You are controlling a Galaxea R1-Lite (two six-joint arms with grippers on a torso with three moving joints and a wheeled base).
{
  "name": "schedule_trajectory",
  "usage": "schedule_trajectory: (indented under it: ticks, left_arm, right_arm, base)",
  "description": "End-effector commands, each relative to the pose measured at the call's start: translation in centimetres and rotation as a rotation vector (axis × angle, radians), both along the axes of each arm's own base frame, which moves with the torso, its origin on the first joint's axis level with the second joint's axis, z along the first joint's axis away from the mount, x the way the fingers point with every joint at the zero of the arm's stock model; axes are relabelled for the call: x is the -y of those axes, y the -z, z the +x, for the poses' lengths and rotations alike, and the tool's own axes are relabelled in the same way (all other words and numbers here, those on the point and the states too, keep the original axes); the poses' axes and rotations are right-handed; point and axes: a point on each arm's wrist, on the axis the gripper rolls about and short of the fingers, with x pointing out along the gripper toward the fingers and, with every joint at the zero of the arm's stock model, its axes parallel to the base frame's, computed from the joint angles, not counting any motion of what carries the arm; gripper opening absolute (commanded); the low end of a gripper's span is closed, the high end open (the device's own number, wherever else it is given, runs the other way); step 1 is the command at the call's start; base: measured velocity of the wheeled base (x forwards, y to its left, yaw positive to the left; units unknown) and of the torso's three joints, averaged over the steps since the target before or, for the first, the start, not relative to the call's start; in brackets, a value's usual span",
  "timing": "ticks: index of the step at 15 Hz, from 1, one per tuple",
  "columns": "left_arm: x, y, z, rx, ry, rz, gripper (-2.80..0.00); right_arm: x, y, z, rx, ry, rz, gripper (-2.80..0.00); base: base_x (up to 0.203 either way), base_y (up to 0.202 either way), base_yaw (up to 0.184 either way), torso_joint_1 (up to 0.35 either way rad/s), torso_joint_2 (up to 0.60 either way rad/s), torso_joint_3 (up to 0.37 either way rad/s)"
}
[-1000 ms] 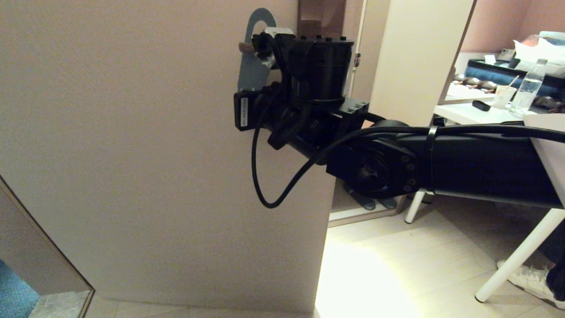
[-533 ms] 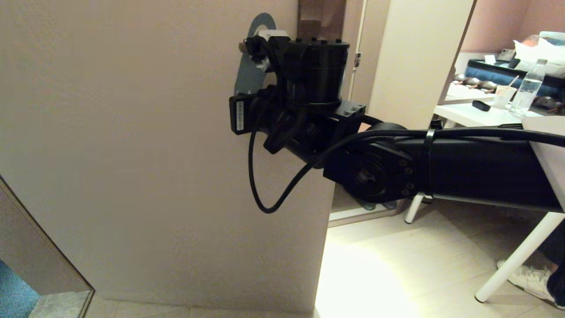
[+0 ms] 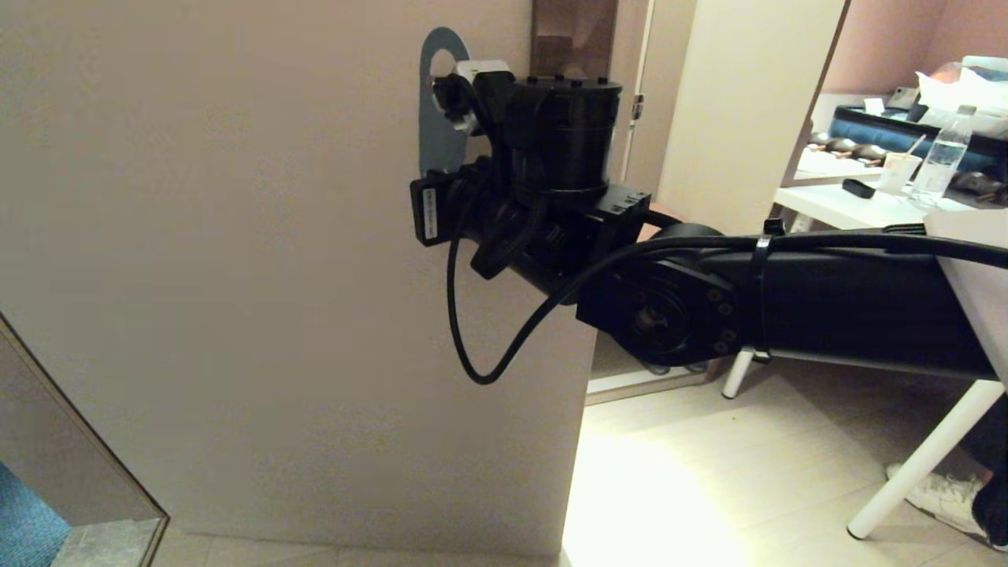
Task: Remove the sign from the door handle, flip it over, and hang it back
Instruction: Take down the sign
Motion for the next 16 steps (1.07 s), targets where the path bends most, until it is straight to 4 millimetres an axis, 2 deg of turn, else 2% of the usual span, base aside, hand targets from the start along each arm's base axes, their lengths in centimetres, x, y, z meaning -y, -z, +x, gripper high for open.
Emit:
schedule_trajectory:
  ticks: [1,16]
  left_arm:
    - [0.00,0.00,0.01,-0.002,0.000,0.000,-2.80]
    - [0.00,0.00,0.01,-0.002,0.000,0.001,-2.80]
  right_arm:
    - [0.18,0.08,0.47,0.002,0.012,0.002,-2.80]
    - [-0.64,0.63,0.13,-0.001,-0.017,-0.006,-2.80]
  base:
    - [0.000,0.000,0.000,0.000,0.00,0.000]
    - [0.000,0.000,0.000,0.000,0.00,0.000]
